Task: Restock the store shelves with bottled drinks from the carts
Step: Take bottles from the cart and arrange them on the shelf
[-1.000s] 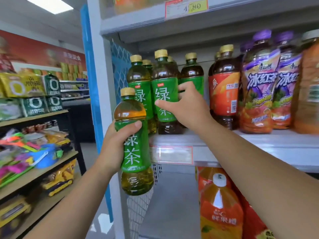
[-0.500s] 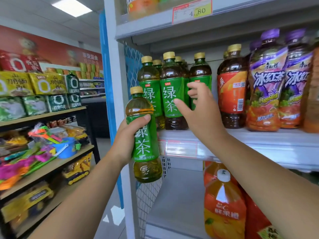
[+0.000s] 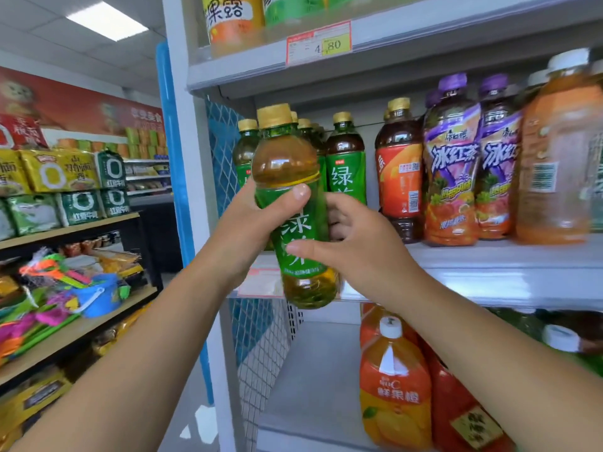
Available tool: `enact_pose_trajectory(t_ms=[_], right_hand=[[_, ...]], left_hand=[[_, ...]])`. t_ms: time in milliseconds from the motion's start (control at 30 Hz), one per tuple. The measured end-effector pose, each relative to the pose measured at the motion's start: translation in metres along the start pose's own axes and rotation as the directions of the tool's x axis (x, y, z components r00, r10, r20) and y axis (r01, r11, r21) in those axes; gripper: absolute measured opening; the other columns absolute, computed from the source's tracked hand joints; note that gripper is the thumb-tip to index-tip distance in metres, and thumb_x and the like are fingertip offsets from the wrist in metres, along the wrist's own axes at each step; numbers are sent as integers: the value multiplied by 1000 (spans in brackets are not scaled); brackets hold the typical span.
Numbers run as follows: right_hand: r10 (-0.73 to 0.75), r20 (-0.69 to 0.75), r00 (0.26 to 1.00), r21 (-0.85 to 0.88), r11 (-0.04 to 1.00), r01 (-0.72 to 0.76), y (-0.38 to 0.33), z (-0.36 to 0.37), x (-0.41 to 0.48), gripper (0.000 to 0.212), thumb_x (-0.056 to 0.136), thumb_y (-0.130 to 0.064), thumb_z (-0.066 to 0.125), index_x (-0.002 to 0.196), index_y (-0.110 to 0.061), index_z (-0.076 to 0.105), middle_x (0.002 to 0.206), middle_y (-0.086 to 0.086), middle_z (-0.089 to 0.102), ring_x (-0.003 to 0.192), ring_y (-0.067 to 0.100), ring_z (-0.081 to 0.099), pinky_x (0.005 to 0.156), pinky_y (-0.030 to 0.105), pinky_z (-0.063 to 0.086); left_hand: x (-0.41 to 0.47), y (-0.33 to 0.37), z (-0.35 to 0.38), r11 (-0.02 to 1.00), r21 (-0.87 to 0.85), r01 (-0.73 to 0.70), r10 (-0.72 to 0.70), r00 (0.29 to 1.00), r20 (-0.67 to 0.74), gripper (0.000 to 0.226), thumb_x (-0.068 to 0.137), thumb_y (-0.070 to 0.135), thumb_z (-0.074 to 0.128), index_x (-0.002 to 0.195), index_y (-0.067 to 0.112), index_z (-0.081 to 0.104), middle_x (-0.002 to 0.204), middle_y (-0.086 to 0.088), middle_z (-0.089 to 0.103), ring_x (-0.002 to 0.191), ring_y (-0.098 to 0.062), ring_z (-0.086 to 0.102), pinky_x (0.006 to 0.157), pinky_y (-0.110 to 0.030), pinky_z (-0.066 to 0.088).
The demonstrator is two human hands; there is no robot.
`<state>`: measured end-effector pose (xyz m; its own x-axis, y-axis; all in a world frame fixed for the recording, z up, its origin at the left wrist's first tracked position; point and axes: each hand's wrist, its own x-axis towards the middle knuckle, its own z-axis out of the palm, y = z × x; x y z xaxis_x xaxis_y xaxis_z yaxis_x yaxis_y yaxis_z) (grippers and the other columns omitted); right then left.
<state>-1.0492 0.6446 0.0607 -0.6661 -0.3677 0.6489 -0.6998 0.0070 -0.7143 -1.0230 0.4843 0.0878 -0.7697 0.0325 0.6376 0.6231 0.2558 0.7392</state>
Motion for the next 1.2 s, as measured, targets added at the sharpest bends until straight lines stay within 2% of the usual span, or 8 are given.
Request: enact_pose_trajectory(t_ms=[100,233,467,633,900,1033,1133,1200], right_hand=[[-71,-70,995,-39,997,69,-9,-17,11,53,70,-24,84,116,-28,58,107,-10,69,99,6,66,89,37,55],[-105,-143,984,-156,984,82,-4,-32,32,52,69,-24,85,110,-32,55,107,-11,67,100,7,64,89,37,55],[-34,-261,965,-194,981,-18,22,-40,58,52,77,-25,80,119,-15,52,108,-3,68,92,5,64,75,20,53],[37,-255,966,-288,951,-112,52,-40,69,59,73,-38,80,120,-14,53,108,1,68,98,17,65,86,44,55],[131,-247,960,-364,906,-217,60,-38,76,79,73,-51,77,134,-13,44,125,5,61,108,24,60,90,45,52],[-45,-273,961,-468,879,-92,40,-37,51,69,81,-40,73,137,-15,42,125,2,55,111,16,54,95,36,48],[-280,-272,921,-517,849,105,14,-32,1,43,88,-32,66,125,-16,52,109,-1,53,94,9,54,83,24,48],[-249,-202,947,-430,891,143,7,-28,-41,25,89,-25,65,113,-20,58,91,-1,59,77,9,55,69,18,47]], left_hand=[[5,-4,-8,995,93,-27,26,999,19,79,75,74,60,135,23,53,124,5,66,117,-15,60,103,-47,44],[-10,-30,-10,971,223,80,-63,994,-84,38,87,39,66,124,31,62,118,5,68,101,10,61,81,-4,45],[-14,-78,-21,784,618,64,-9,996,-93,42,64,64,76,97,40,70,94,17,61,102,-6,51,96,-30,39],[-12,-90,-22,798,602,29,49,992,-112,40,60,75,69,82,42,69,88,23,60,91,4,49,88,-34,40],[-13,-91,-20,834,552,0,79,990,-120,29,62,62,73,82,40,71,84,25,58,89,1,49,90,-39,39],[-18,-86,-20,830,558,-6,89,988,-123,37,66,56,75,98,41,69,93,23,58,102,-2,48,98,-26,37],[-36,-83,-19,732,671,-117,299,940,-162,43,77,45,75,116,29,65,117,8,54,118,-10,42,104,-12,26],[-60,-82,-13,650,728,-220,436,892,-120,38,83,34,70,117,18,66,120,2,54,118,-11,43,104,-18,28]])
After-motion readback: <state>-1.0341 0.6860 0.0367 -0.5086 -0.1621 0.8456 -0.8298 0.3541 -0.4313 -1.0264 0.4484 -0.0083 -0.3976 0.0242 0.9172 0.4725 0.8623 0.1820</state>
